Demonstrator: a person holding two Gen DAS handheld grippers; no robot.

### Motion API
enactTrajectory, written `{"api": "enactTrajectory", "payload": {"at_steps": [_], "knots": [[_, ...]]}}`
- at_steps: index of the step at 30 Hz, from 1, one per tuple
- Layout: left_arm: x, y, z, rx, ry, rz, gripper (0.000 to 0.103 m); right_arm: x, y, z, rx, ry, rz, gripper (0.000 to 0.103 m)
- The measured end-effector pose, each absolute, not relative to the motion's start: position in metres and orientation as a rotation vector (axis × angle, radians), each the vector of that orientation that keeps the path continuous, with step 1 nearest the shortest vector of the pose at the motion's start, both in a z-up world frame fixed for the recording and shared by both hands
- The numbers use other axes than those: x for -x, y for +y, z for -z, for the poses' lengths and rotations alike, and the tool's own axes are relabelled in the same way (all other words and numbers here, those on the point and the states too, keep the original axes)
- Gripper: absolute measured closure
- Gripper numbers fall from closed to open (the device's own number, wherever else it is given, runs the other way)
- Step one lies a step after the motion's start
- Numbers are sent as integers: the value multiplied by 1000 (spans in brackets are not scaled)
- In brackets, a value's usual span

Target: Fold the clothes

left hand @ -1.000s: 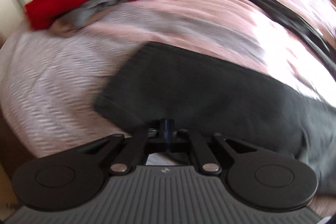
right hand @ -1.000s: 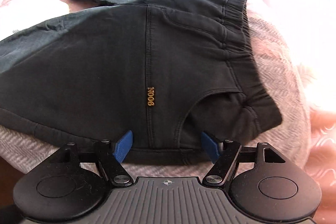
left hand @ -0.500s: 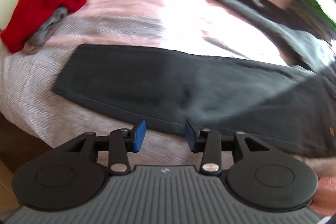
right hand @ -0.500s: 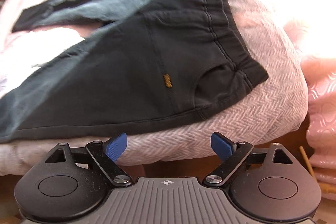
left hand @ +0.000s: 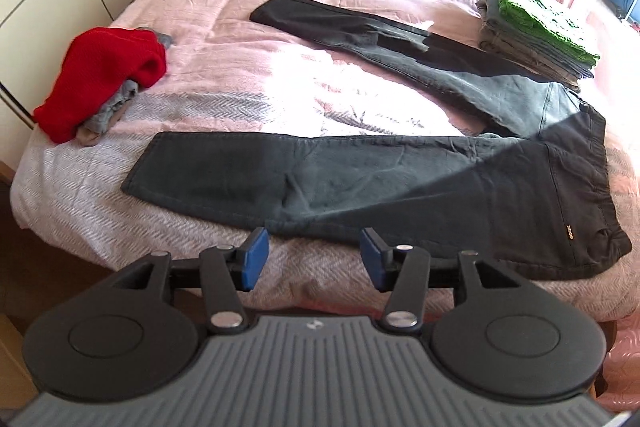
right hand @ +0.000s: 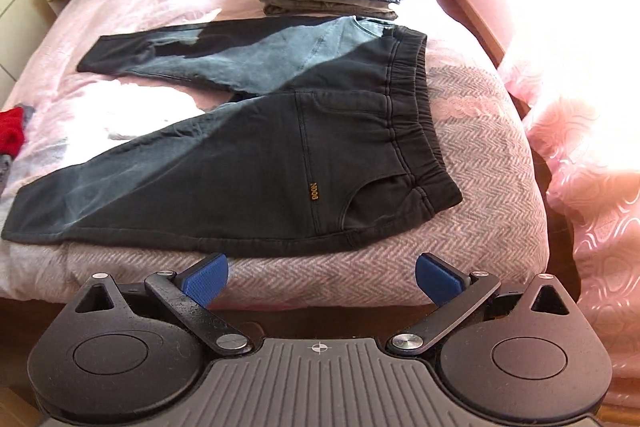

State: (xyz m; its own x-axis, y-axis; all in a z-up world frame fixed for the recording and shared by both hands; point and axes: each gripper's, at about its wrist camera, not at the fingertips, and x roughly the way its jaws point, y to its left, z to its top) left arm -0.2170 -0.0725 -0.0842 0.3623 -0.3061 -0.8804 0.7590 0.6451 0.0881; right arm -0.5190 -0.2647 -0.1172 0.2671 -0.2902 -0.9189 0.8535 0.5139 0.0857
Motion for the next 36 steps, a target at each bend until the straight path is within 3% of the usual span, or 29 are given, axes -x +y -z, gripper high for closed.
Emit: {"api": "enactTrajectory", "payload": {"at_steps": [9,36], "knots": [[253,-49,62,-525,915,725,46,535,-250,105,-641,1012,810,1],[295,-38,42,-518,870,718,40,545,-242,88,-595,1006,732,1]]}}
